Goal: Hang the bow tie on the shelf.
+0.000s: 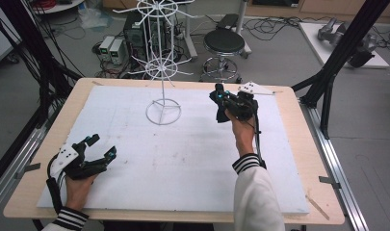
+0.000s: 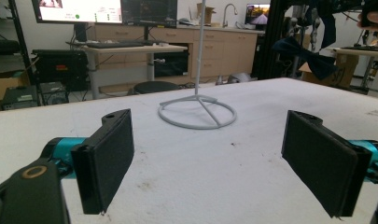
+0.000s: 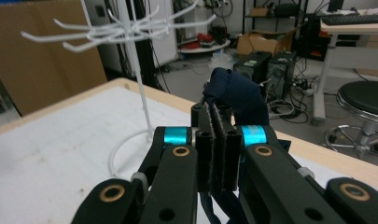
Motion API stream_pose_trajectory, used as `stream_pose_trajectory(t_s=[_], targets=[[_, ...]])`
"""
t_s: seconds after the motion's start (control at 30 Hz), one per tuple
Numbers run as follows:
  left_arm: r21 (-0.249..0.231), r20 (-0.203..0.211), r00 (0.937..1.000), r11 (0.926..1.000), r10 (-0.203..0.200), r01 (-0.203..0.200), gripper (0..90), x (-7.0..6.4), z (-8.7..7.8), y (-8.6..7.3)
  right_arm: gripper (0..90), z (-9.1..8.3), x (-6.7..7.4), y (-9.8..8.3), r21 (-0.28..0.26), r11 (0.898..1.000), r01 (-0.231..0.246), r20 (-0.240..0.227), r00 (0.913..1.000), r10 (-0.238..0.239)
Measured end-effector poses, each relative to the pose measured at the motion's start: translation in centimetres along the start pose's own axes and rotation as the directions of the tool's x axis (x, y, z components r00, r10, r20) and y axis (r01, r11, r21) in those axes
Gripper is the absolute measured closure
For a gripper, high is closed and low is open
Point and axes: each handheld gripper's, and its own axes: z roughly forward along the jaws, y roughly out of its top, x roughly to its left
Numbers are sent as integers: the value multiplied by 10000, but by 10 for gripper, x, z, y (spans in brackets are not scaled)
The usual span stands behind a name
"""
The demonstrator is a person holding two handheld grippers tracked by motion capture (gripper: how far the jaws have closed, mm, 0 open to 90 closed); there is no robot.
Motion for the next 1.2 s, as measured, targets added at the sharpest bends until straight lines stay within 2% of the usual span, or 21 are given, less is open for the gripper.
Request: stream_pose_trajectory(t_s=[0.4, 0.77, 0.83, 1.03, 1.2], targets=[[6, -23, 10000, 10000, -6, 6, 173, 0, 0, 0, 881, 0, 0, 7, -488, 9985, -266, 243, 9993, 278], [4, -22, 10000, 10000, -13, 13, 173, 0, 0, 0, 881, 5, 9, 27, -755, 9968, 269, -23, 9996, -271], [5, -25, 10000, 10000, -14, 14, 173, 0, 0, 0, 882, 8, 11, 31, -657, 9971, 388, 4, 9992, -389], [-4, -15, 10000, 10000, -44, 44, 173, 1, 0, 0, 882, 16, 15, 45, -721, 9967, 375, 80, 9993, -370], [-58, -7, 10000, 10000, -76, 76, 173, 0, 0, 0, 882, 25, 20, 55, -713, 9959, 552, 33, 9985, -551]])
